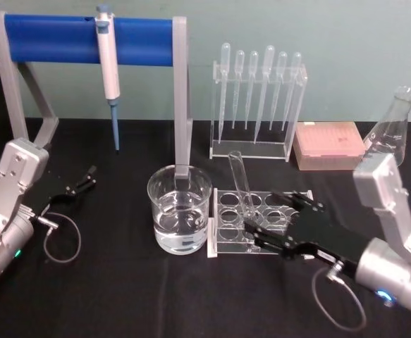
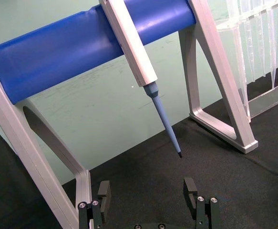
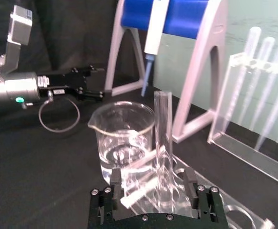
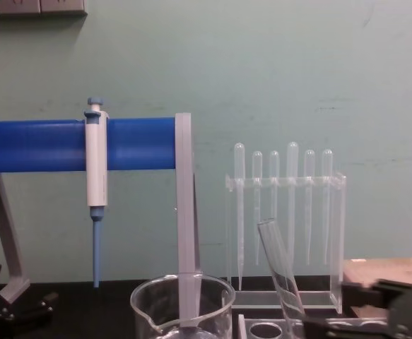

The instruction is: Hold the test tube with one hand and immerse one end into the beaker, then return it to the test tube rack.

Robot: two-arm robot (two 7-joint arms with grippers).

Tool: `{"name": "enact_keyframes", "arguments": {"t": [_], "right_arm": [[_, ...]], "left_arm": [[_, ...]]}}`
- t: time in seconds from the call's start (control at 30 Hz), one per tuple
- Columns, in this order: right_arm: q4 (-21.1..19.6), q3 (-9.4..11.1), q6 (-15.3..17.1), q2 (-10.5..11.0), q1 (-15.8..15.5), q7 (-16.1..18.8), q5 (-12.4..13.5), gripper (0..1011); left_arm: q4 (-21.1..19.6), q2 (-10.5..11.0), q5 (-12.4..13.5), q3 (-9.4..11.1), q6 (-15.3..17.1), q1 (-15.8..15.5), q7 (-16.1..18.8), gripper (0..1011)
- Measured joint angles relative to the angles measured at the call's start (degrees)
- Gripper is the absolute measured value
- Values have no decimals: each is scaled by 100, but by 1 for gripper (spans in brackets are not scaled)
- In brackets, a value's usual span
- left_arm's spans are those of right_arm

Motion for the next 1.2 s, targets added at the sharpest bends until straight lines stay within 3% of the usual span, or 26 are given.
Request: {"name": "enact_keyframes", "arguments": {"t": [0.07, 0.17, 0.23, 0.37, 0.57, 0.8, 0.93, 1.0, 1.2], "right_arm": [[-163, 96, 6, 78, -178, -102, -32, 841], [-368, 424, -195, 170, -589, -329, -54, 942], [-372, 546, -295, 170, -692, -418, -65, 966], [-83, 875, -568, 8, -835, -768, -139, 1002], [504, 1109, -841, -390, -695, -1323, -432, 1002], [888, 1118, -798, -790, -453, -1977, -950, 1002], [1107, 1002, -673, -1055, -291, -2512, -1504, 1002], [1211, 964, -672, -1139, -232, -2620, -1675, 1002], [1305, 957, -793, -1232, -200, -2695, -1877, 1002]], "left_arm": [[0, 0, 0, 0, 0, 0, 0, 1000], [0, 0, 0, 0, 0, 0, 0, 1000], [0, 0, 0, 0, 0, 0, 0, 1000], [0, 0, 0, 0, 0, 0, 0, 1000], [0, 0, 0, 0, 0, 0, 0, 1000], [0, 0, 0, 0, 0, 0, 0, 1000], [0, 0, 0, 0, 0, 0, 0, 1000], [0, 0, 0, 0, 0, 0, 0, 1000], [0, 0, 0, 0, 0, 0, 0, 1000]]}}
